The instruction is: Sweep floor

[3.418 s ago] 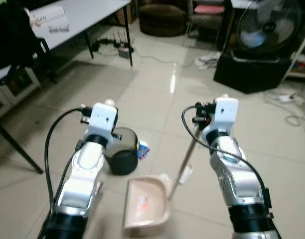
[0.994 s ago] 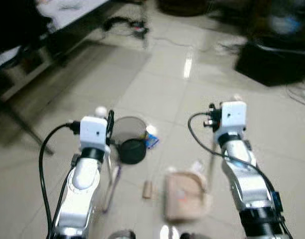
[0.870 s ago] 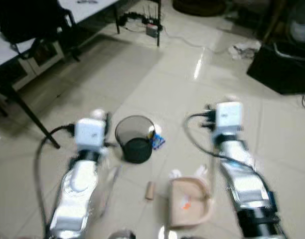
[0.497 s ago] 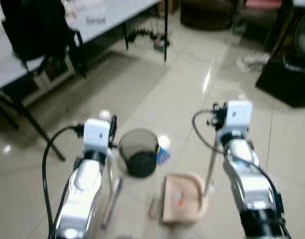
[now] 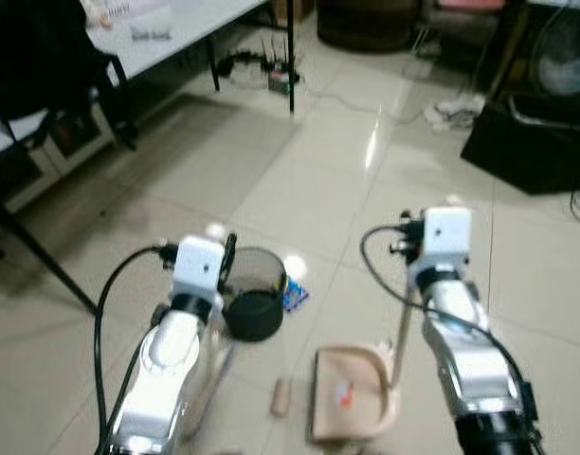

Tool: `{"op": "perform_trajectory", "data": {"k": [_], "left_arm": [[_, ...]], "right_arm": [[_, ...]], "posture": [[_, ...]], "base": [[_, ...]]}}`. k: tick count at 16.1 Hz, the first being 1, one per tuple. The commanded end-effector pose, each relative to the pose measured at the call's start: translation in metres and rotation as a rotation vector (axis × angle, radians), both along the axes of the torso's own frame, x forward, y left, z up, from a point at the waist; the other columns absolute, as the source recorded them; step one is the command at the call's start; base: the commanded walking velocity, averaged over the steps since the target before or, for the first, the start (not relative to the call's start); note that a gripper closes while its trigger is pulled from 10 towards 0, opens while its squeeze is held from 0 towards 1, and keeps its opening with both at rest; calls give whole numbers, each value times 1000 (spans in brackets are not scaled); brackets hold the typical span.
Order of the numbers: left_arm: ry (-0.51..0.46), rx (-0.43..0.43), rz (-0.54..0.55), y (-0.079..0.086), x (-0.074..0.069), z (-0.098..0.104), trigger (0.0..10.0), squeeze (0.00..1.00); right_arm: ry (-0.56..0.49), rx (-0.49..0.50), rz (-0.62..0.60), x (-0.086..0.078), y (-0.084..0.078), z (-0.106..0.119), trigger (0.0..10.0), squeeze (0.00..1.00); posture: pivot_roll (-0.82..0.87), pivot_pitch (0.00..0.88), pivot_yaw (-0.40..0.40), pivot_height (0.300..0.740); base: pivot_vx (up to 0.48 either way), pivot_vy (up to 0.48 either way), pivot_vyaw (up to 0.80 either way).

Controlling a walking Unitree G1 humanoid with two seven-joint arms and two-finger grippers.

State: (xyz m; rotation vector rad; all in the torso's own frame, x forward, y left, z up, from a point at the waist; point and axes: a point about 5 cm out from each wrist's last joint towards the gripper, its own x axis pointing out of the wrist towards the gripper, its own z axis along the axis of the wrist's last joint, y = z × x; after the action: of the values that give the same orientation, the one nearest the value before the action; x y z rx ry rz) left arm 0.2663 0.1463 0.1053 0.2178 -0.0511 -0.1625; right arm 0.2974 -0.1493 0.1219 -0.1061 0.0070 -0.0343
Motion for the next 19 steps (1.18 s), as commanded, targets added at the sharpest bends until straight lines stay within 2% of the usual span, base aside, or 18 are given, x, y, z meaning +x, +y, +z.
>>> {"op": "perform_trajectory", "data": {"k": [1,3,4,6,9,10,11,12,13,15,17,19], "left_arm": [[-9,9,6,2,1,0,10000,0],[16,4,13,0,1,-8,10000,0],[30,-25,28,-2,2,-11,10000,0],[39,-62,66,-4,6,-14,10000,0],[13,-60,65,-9,10,-15,10000,0],[-26,-43,79,-12,19,-12,10000,0],[-26,-43,79,-12,19,-12,10000,0],[-46,-38,84,-12,25,-10,10000,0],[-76,-28,83,-14,37,-4,10000,0],[-91,-28,77,-16,45,-1,10000,0],[-100,-13,43,-26,58,1,10000,0],[-102,13,23,-32,62,0,10000,0]], "right_arm": [[-40,4,1,6,1,7,10000,0],[-52,-59,11,13,-1,5,10000,0],[-55,-84,8,16,-2,4,10000,0],[-64,-87,16,21,0,5,10000,0],[-92,-115,45,25,5,8,10000,0],[-97,-137,62,28,7,5,10000,0],[-97,-137,62,28,7,5,10000,0],[-97,-148,67,31,8,3,10000,0],[-105,-170,68,36,10,2,10000,0],[-115,-181,68,38,13,2,10000,0],[-154,-167,59,42,24,7,10000,0],[-167,-163,58,43,31,7,10000,0]], "posture": [[-72,74,61,740],[-74,97,52,740],[-77,109,51,740],[-89,140,49,740],[-98,186,39,740],[-95,226,29,740],[-95,226,29,740],[-92,246,27,740],[-89,275,26,740],[-97,285,30,740],[-108,310,24,740],[-94,328,26,740]], "base": [[0,0,0],[0,0,0],[0,0,0],[0,0,0],[0,0,0],[0,0,0],[0,0,0],[0,0,0],[0,0,0],[0,0,0],[0,0,0],[0,0,0]]}}
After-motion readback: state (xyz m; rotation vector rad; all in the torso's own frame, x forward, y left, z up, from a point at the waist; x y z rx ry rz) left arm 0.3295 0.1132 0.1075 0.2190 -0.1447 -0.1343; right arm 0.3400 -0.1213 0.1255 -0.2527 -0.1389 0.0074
